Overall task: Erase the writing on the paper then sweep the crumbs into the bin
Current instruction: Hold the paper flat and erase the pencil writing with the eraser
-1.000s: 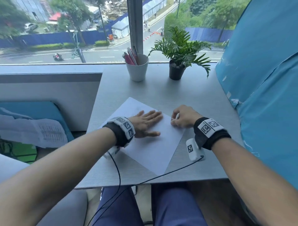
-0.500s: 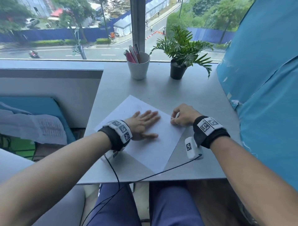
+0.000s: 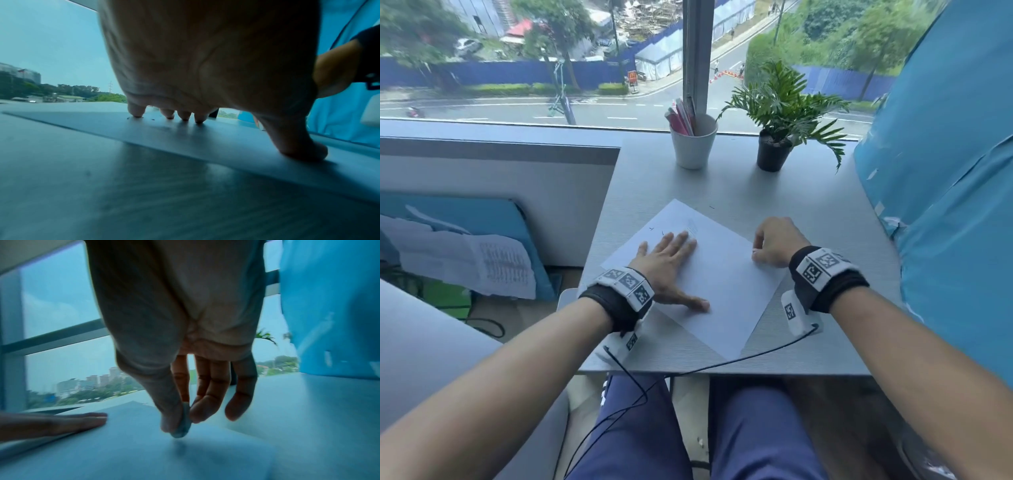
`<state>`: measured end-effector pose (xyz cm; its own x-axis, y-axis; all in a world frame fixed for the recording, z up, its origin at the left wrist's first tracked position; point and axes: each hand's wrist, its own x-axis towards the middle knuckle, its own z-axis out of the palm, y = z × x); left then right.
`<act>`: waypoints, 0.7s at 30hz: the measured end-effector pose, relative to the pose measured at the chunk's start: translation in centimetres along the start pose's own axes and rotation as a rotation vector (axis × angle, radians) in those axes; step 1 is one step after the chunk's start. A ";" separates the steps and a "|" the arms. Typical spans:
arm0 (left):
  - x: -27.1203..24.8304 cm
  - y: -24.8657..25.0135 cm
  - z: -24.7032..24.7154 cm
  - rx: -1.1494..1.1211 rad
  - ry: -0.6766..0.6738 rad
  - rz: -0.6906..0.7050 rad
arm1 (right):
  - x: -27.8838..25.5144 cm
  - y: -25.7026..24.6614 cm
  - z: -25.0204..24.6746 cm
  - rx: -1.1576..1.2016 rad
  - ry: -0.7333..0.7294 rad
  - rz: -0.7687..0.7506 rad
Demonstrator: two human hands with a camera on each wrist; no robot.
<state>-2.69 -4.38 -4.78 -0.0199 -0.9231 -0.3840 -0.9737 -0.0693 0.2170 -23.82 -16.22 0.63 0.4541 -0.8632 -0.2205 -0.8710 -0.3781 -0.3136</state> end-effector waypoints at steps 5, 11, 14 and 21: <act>0.0 0.1 0.1 -0.049 0.001 -0.008 | 0.2 -4.9 1.2 0.146 -0.042 -0.189; 0.0 0.5 -0.2 -0.069 -0.053 -0.046 | 2.0 -6.2 2.9 0.171 0.107 -0.102; 0.3 0.5 -0.2 -0.058 -0.089 -0.059 | -0.5 -7.6 4.8 0.197 -0.008 -0.246; 0.2 0.5 -0.2 -0.066 -0.081 -0.073 | 1.8 -6.3 3.8 0.234 0.083 -0.087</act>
<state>-3.16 -4.67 -4.57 0.0298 -0.8811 -0.4721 -0.9563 -0.1626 0.2431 -16.86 -14.12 -1.29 0.5004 -0.8588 -0.1098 -0.7578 -0.3732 -0.5352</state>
